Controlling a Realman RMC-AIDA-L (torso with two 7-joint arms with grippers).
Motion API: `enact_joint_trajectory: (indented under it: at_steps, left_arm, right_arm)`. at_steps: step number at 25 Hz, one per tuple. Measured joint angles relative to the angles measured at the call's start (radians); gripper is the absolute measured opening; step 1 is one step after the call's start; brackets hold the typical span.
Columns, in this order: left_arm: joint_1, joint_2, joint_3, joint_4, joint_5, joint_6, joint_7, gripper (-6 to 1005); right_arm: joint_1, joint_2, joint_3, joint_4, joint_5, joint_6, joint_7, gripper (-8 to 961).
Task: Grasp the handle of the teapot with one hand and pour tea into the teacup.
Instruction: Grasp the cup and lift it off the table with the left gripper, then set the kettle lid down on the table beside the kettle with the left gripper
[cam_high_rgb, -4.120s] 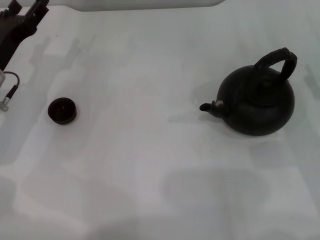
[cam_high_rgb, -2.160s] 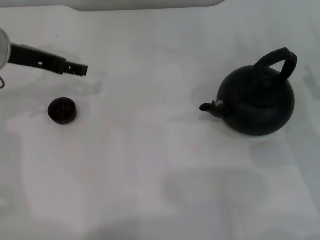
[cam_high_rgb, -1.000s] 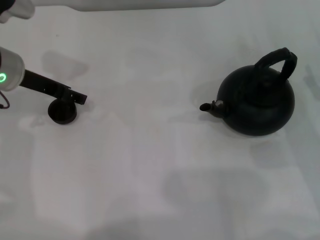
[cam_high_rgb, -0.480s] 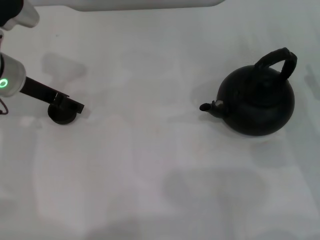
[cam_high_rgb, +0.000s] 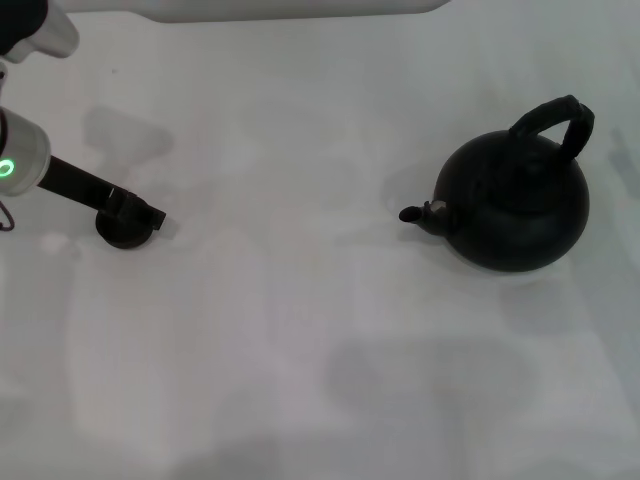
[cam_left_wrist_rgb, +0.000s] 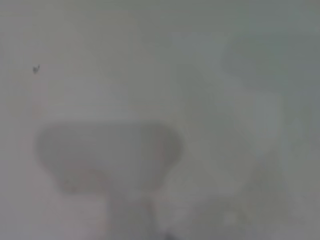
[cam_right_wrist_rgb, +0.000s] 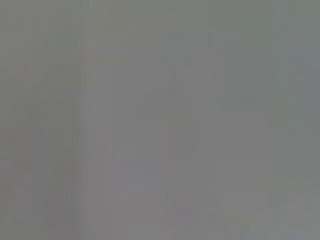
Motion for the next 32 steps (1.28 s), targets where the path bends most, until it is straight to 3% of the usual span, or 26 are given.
enact_joint_trajectory:
  at_steps: [7, 12, 14, 17, 22, 26, 32]
  left_arm:
    - [-0.002, 0.002, -0.005, -0.001, -0.005, -0.013, 0.000, 823]
    - [-0.009, 0.001, -0.001, 0.027, -0.018, -0.034, 0.008, 672]
    - [-0.019, 0.001, 0.000, 0.047, -0.062, -0.043, 0.033, 672]
    - [-0.051, 0.002, -0.002, 0.046, -0.145, -0.059, 0.091, 672]
    - [-0.169, -0.005, 0.017, -0.074, -0.229, -0.049, 0.178, 671]
    - [-0.253, -0.005, 0.106, -0.190, -0.282, 0.005, 0.202, 671]
    - [-0.288, -0.009, 0.228, -0.221, -0.315, 0.058, 0.194, 672]
  right_arm:
    - [0.000, 0.000, -0.002, -0.001, 0.000, 0.000, 0.000, 853]
    - [0.001, 0.000, -0.003, -0.002, 0.000, 0.002, 0.000, 853]
    - [0.000, 0.000, -0.002, -0.002, 0.000, 0.001, 0.000, 853]
    - [0.000, 0.000, -0.004, -0.002, 0.000, -0.002, 0.000, 853]
    - [0.002, 0.000, -0.004, -0.003, 0.000, -0.002, 0.000, 853]
    - [0.001, 0.000, -0.004, -0.003, 0.000, -0.003, 0.000, 852]
    - [0.001, 0.000, -0.004, -0.003, 0.000, -0.001, 0.000, 852]
